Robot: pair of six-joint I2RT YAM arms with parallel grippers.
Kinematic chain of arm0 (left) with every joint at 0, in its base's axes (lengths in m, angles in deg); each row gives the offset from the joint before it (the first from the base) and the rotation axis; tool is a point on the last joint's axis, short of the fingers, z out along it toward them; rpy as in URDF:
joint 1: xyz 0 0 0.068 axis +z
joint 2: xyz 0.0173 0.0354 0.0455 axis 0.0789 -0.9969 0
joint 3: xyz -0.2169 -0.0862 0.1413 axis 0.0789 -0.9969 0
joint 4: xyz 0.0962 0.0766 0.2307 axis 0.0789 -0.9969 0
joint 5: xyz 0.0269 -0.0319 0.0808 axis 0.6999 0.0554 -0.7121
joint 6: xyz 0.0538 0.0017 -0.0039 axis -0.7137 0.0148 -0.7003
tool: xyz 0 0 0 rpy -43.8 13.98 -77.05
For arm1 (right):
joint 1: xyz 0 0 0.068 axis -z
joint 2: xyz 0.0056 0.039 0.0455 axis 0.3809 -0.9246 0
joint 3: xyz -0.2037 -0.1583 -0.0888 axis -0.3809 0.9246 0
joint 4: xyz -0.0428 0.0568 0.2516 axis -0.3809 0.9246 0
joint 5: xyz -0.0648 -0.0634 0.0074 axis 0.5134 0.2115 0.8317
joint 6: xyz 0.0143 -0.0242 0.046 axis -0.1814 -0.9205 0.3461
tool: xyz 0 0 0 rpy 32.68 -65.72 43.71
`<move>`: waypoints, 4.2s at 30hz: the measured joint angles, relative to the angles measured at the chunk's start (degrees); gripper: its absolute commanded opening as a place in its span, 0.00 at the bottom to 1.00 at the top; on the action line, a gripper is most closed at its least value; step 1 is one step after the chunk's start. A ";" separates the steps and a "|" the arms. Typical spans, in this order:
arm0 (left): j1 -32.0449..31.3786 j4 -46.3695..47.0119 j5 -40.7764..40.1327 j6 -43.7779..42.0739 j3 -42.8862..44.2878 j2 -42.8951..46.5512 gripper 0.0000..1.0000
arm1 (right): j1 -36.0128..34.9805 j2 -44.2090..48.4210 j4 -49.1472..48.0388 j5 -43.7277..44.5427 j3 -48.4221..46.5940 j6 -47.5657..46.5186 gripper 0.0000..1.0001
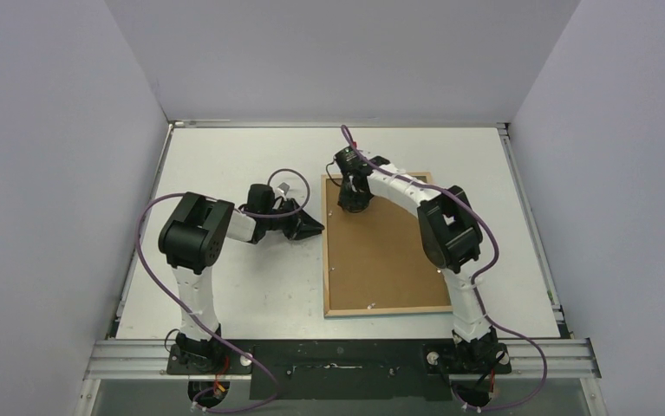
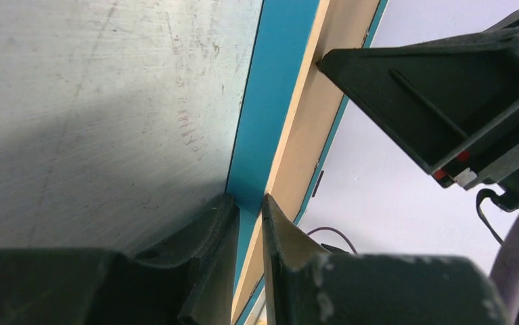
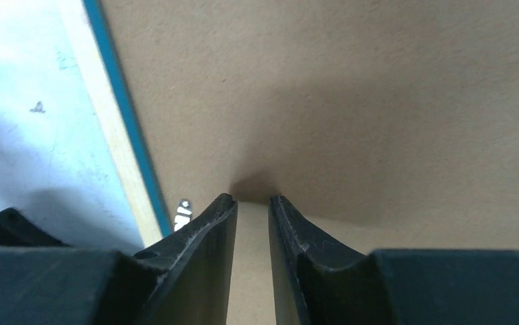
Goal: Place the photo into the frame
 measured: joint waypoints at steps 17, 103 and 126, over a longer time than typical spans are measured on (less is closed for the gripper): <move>-0.11 -6.73 0.26 -4.68 2.97 0.02 0.24 | -0.11 3.37 -9.99 -10.91 8.50 8.02 0.16; 0.59 -16.76 2.03 -9.53 8.39 -1.09 0.20 | -3.32 1.42 -10.38 -2.78 6.75 22.51 0.00; 0.92 -18.10 2.16 -9.57 9.16 -1.16 0.22 | -1.16 10.03 -28.89 -7.28 19.76 19.02 0.02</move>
